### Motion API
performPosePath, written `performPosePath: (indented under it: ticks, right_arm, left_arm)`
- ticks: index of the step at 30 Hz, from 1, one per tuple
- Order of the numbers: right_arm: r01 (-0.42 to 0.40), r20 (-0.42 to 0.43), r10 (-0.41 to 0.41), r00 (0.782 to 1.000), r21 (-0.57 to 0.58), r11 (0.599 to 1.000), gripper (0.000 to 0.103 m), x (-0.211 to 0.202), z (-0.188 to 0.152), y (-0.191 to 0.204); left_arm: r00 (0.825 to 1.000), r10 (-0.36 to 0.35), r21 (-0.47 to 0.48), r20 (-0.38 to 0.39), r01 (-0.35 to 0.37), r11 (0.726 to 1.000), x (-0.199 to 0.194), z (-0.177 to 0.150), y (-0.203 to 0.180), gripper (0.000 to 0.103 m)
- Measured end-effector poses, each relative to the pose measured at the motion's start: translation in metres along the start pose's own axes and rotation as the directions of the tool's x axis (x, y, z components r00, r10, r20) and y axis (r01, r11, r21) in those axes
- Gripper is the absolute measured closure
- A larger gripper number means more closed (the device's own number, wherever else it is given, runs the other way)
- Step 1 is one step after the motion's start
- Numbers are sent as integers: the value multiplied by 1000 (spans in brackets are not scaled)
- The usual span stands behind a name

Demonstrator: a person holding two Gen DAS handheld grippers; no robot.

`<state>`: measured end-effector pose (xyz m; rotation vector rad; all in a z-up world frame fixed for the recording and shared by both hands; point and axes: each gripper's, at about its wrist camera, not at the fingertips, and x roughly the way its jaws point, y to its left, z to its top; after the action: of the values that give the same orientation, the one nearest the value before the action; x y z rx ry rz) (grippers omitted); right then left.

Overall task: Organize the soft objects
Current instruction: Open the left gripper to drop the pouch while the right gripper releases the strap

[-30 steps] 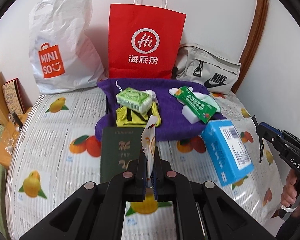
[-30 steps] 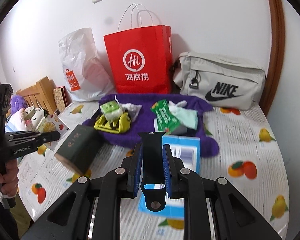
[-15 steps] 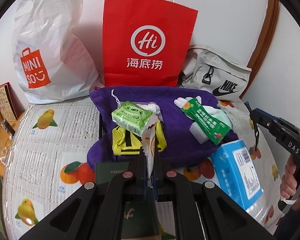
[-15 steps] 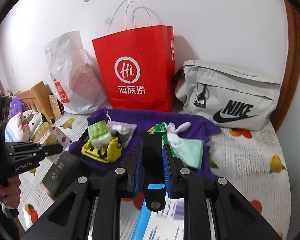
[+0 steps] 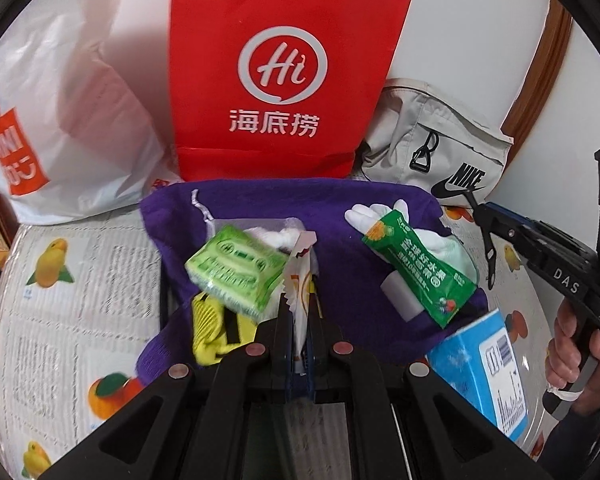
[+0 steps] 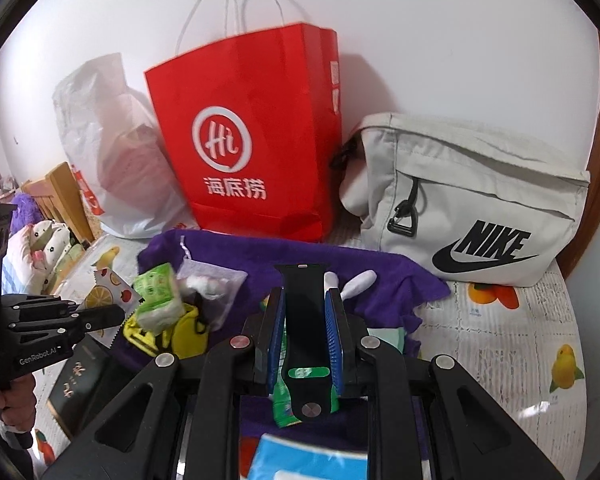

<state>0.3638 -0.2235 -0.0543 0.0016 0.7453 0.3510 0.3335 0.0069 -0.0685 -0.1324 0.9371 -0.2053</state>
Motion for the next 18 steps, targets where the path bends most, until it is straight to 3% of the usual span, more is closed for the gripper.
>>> performPosePath:
  ticks: [18]
  right_arm:
    - [-20,-129,23,991,24,1000,83,71,4,-24]
  left_arm:
    - [995,-57,-26,-87,55,998,62,31,3,97]
